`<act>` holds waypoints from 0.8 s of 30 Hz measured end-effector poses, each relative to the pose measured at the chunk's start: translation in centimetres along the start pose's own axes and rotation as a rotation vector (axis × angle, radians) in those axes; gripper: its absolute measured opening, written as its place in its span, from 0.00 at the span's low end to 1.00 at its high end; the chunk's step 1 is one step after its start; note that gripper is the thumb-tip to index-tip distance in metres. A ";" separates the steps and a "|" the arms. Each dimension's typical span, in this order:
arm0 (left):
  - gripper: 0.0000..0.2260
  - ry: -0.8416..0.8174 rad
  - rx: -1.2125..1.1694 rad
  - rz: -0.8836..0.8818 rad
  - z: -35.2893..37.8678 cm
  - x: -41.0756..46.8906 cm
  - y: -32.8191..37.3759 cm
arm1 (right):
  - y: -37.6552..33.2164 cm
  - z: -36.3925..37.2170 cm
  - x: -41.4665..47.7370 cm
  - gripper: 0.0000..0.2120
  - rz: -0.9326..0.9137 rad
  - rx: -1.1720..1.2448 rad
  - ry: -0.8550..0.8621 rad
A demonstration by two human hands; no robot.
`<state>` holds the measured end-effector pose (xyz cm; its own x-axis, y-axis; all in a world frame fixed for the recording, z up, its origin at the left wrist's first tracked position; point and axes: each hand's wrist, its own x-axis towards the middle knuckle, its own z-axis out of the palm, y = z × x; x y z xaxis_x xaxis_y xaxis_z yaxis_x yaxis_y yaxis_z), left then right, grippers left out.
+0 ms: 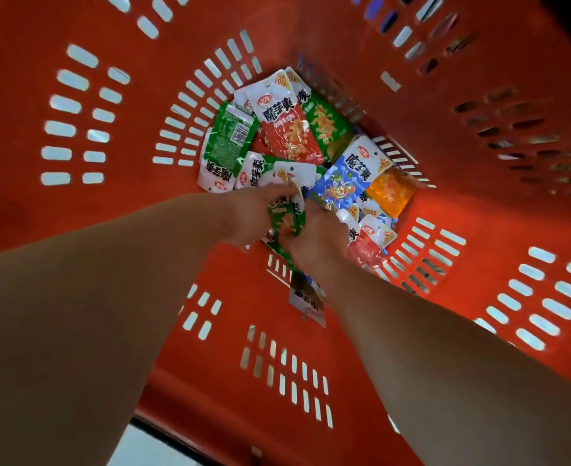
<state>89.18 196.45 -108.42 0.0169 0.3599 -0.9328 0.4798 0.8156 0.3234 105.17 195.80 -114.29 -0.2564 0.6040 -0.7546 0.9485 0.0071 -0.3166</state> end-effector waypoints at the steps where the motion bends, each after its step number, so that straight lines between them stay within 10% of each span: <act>1: 0.28 0.073 -0.052 0.040 0.1 0.0 -0.3 | 0.0 -0.9 -0.2 0.26 -0.009 0.059 0.003; 5: 0.13 0.418 -0.420 -0.034 -0.1 -1.8 0.9 | -0.2 -5.1 -1.2 0.37 0.070 0.461 -0.083; 10: 0.49 0.199 -0.910 -0.140 1.4 -3.4 4.0 | -0.3 -8.7 -3.0 0.27 -0.002 0.757 -0.205; 16: 0.32 0.094 -1.227 -0.131 2.7 -3.3 4.0 | 0.1 -9.8 -4.5 0.36 -0.006 0.906 -0.360; 24: 0.16 0.014 -1.189 -0.176 4.1 -3.9 3.1 | -2.0 -8.9 -4.6 0.16 0.317 1.110 -0.344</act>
<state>94.21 195.70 -104.43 0.0189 0.2002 -0.9796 -0.6348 0.7593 0.1429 106.11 200.10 -105.05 -0.2376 0.2093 -0.9486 0.3450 -0.8947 -0.2838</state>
